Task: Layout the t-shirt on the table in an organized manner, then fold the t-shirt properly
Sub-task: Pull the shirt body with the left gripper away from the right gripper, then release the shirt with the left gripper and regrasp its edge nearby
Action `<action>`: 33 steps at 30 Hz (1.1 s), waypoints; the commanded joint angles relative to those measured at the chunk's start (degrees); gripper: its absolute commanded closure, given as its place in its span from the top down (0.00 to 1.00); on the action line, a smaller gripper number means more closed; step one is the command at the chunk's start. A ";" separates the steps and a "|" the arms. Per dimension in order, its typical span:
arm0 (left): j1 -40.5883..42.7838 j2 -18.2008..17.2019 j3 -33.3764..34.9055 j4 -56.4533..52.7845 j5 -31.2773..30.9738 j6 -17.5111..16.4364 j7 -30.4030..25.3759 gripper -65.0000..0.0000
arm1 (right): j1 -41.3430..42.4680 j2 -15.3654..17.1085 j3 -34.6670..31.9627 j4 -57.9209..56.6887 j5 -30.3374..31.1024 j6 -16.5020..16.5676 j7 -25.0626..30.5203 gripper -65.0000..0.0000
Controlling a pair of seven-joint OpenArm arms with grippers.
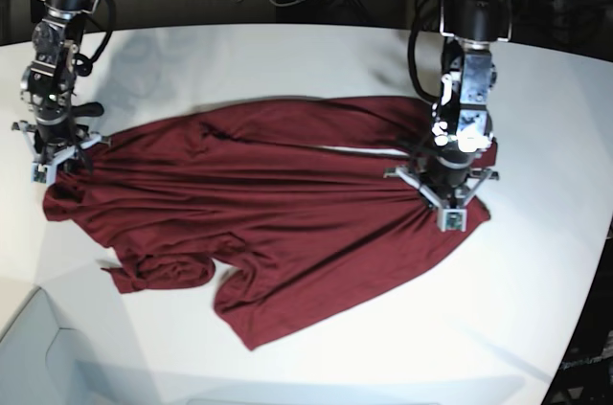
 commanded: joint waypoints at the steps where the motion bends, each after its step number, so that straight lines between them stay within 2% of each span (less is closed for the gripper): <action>1: 2.53 -0.50 -2.38 1.59 1.19 1.41 6.54 0.00 | 0.53 0.82 0.11 -0.84 -1.13 -0.34 -3.34 0.15; 5: 6.05 -0.33 -7.21 7.66 1.11 1.41 6.98 0.00 | 1.76 1.00 0.11 -1.28 -1.13 -0.34 -3.34 0.15; 12: 5.96 0.02 -7.57 14.95 1.02 1.41 6.98 0.00 | 0.88 -0.58 0.29 4.78 -1.13 -0.34 -3.34 0.15; 16: 3.85 3.19 -7.65 22.69 1.02 1.41 6.89 0.00 | -2.81 -1.64 0.20 13.05 -1.13 -0.34 -3.34 0.15; 19: 0.51 4.59 -6.42 23.92 1.02 1.32 6.89 0.01 | -5.63 -4.19 0.20 19.03 -1.13 -0.34 -3.60 0.15; 21: -3.80 4.95 -3.43 21.02 1.37 1.32 6.89 0.01 | -8.09 -5.86 0.11 22.98 -1.13 -0.34 -3.69 0.15; 27: -16.99 5.03 7.03 2.47 1.11 1.58 6.80 0.00 | -13.71 -11.31 -0.06 30.28 -1.13 -0.34 -3.69 0.16; 33: -19.27 5.03 10.98 -1.05 1.11 1.67 6.80 0.00 | -16.09 -12.10 -0.06 31.07 -1.13 -0.34 -3.69 0.15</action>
